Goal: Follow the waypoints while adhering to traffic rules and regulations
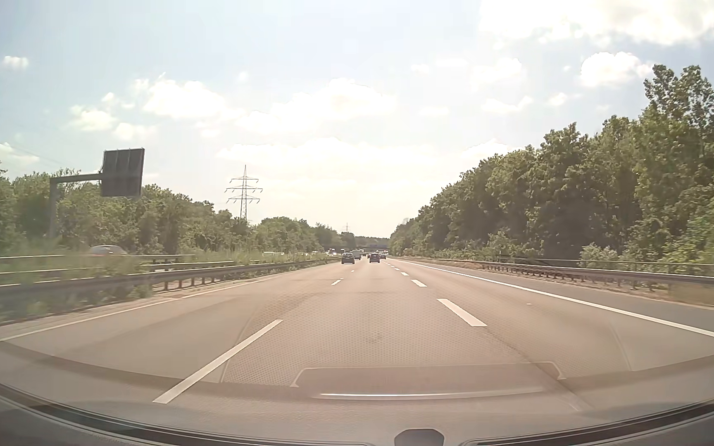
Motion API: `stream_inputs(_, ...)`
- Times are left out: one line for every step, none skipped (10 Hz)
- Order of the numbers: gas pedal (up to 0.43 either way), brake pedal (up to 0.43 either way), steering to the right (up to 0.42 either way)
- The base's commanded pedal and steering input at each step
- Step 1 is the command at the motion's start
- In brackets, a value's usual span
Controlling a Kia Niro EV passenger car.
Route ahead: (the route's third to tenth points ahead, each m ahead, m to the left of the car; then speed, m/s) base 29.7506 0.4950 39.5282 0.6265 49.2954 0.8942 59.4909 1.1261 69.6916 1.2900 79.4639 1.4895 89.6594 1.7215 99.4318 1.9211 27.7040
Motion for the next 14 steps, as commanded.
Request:
stream_inputs(0.197,0.03,-0.001)
stream_inputs(0.197,0.03,-0.002)
stream_inputs(0.197,0.03,-0.002)
stream_inputs(0.197,0.03,-0.002)
stream_inputs(0.197,0.03,-0.002)
stream_inputs(0.197,0.03,-0.002)
stream_inputs(0.197,0.03,-0.001)
stream_inputs(0.197,0.03,-0.001)
stream_inputs(0.197,0.03,-0.001)
stream_inputs(0.197,0.03,0.0)
stream_inputs(0.197,0.03,0.0)
stream_inputs(0.197,0.03,0.0)
stream_inputs(0.197,0.03,0.0)
stream_inputs(0.197,0.03,0.0)
